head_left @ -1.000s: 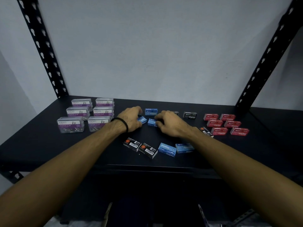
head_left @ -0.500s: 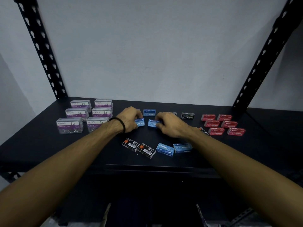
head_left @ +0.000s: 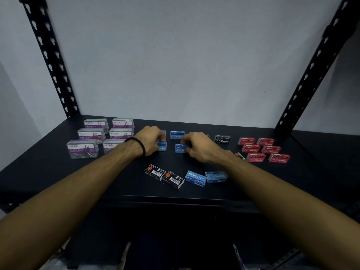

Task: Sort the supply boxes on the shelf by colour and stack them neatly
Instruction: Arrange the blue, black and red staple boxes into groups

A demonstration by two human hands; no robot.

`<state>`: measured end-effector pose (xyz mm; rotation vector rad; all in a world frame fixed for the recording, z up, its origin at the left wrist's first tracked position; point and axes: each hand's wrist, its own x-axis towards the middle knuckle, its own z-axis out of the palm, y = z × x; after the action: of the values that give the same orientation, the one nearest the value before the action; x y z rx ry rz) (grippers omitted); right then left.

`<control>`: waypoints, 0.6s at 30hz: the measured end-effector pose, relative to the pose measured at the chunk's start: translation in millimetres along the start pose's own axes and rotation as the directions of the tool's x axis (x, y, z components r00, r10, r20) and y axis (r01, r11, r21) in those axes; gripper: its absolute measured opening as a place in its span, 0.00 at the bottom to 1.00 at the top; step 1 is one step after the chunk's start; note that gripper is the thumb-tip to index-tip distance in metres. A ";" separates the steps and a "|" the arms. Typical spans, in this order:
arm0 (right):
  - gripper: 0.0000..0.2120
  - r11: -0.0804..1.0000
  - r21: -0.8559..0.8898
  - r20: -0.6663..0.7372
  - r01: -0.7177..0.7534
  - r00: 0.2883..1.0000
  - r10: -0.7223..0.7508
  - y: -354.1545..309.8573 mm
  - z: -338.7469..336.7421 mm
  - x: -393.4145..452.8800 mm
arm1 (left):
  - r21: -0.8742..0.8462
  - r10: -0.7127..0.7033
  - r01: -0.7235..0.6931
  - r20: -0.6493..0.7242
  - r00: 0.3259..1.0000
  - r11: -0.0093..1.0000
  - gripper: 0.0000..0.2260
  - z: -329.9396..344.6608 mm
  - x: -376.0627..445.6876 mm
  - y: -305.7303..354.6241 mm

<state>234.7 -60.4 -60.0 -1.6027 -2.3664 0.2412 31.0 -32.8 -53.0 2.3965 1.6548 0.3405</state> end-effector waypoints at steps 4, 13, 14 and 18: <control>0.11 0.999 -0.014 -0.018 -0.031 0.999 0.031 -6.3 2.1 8.4 | 0.014 -0.023 0.024 -0.028 0.999 1.000 0.14 2.3 3.5 1.1; 0.12 0.999 -0.033 -0.045 -0.040 0.998 0.038 -12.1 6.1 20.6 | 0.047 -0.038 0.041 -0.057 0.998 0.998 0.15 4.4 12.5 -5.6; 0.12 0.999 -0.032 -0.047 -0.039 0.998 0.038 -12.4 6.6 21.7 | 0.050 -0.037 0.040 -0.061 0.997 0.998 0.15 4.2 12.8 -6.2; 0.12 0.999 -0.038 -0.057 -0.036 0.998 0.034 -12.3 8.4 24.2 | 0.053 -0.036 0.038 -0.054 0.998 0.998 0.15 3.7 14.3 -7.7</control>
<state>212.7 -42.4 -61.2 -1.6471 -2.3157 0.1557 30.2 -16.9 -57.8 2.4117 1.7504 0.3615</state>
